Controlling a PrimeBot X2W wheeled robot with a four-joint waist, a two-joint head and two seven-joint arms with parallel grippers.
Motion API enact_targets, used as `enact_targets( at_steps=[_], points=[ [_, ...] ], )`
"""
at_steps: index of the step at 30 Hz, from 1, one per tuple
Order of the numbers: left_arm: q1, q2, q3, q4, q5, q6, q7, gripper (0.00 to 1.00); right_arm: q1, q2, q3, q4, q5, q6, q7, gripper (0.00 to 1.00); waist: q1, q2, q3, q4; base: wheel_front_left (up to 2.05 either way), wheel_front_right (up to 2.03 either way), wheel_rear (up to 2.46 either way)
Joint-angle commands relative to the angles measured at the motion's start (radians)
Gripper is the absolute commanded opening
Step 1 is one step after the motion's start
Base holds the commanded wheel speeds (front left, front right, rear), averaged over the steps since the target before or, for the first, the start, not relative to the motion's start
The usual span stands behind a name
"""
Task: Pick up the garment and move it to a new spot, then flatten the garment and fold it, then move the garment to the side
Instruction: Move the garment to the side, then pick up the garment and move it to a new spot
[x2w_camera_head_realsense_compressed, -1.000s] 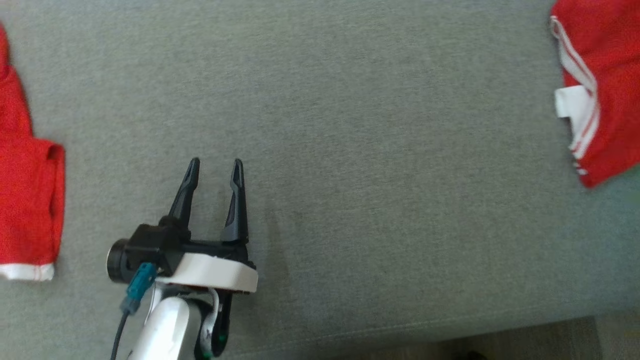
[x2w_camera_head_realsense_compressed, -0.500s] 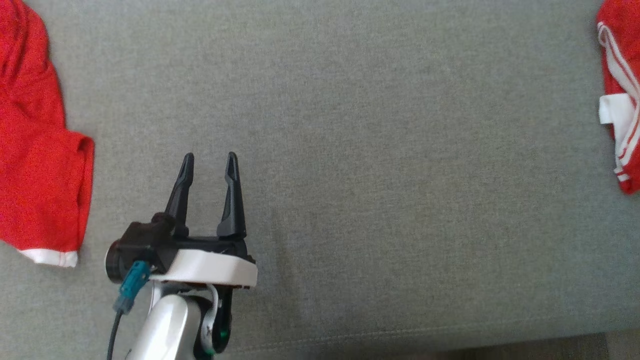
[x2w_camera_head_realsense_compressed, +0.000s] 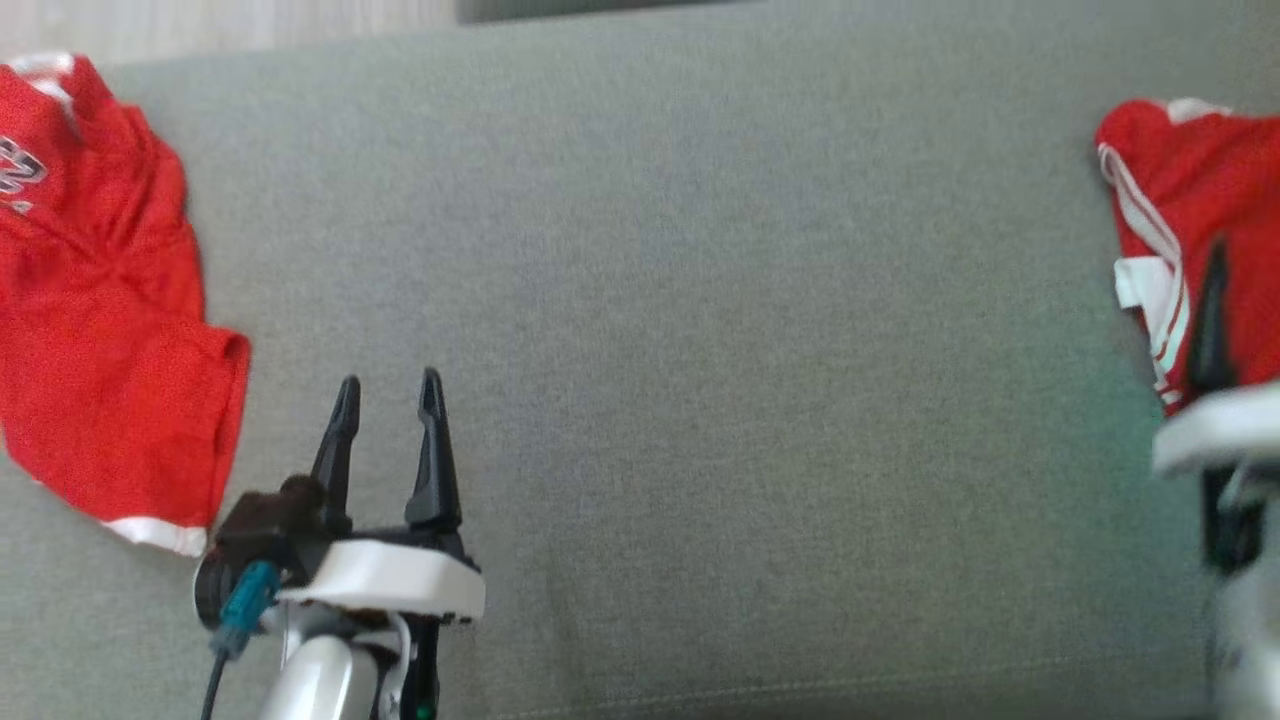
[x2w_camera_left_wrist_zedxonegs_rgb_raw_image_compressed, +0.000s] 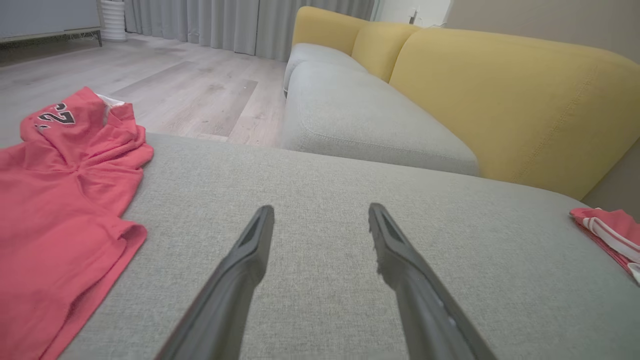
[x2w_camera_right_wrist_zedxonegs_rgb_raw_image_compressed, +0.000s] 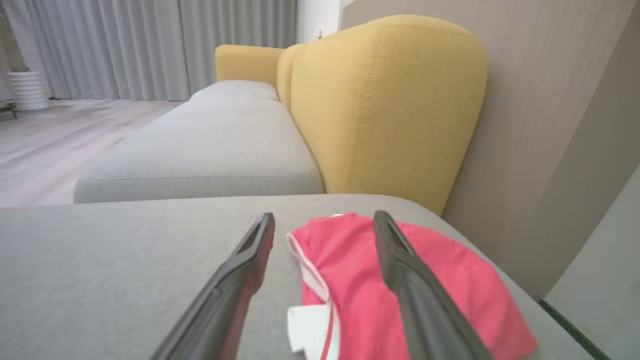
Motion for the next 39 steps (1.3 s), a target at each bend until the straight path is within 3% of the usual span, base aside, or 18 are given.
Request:
enact_targets(
  at_steps=[1, 7, 16, 24, 39],
  points=[
    [-0.012, 0.0, 0.042, -0.028, -0.006, -0.005, -0.006, 1.0, 0.005, -0.001, 0.025, -0.054, 0.004, -0.001, -0.01, 1.0, 0.0001, 0.0, -0.031, 0.007, 0.0, 0.0, 0.0],
    [0.036, 0.0, 0.065, 0.004, 0.023, -0.019, -0.006, 1.0, 0.224, 0.095, 0.062, -0.234, 0.008, -0.001, -0.011, 1.0, 0.0001, 0.0, -0.083, 0.013, 0.0, 0.0, 0.0],
    [0.091, 0.0, 0.105, 0.063, 0.08, -0.029, -0.006, 1.0, 0.408, 0.133, 0.134, -0.314, 0.015, -0.001, -0.011, 1.0, 0.0001, 0.0, -0.149, 0.031, 0.0, 0.0, 0.0],
    [0.113, 0.0, 0.125, 0.065, 0.087, -0.034, -0.006, 1.0, 0.434, 0.136, 0.191, -0.305, 0.06, -0.001, -0.011, 1.0, 0.0001, 0.0, -0.164, 0.04, 0.0, 0.0, 0.0],
    [0.106, 0.0, 0.122, 0.065, 0.085, -0.042, -0.006, 1.0, 0.438, 0.137, 0.202, -0.29, 0.075, -0.001, -0.011, 1.0, 0.0001, 0.0, -0.161, 0.053, 0.0, 0.0, 0.0]
  ],
)
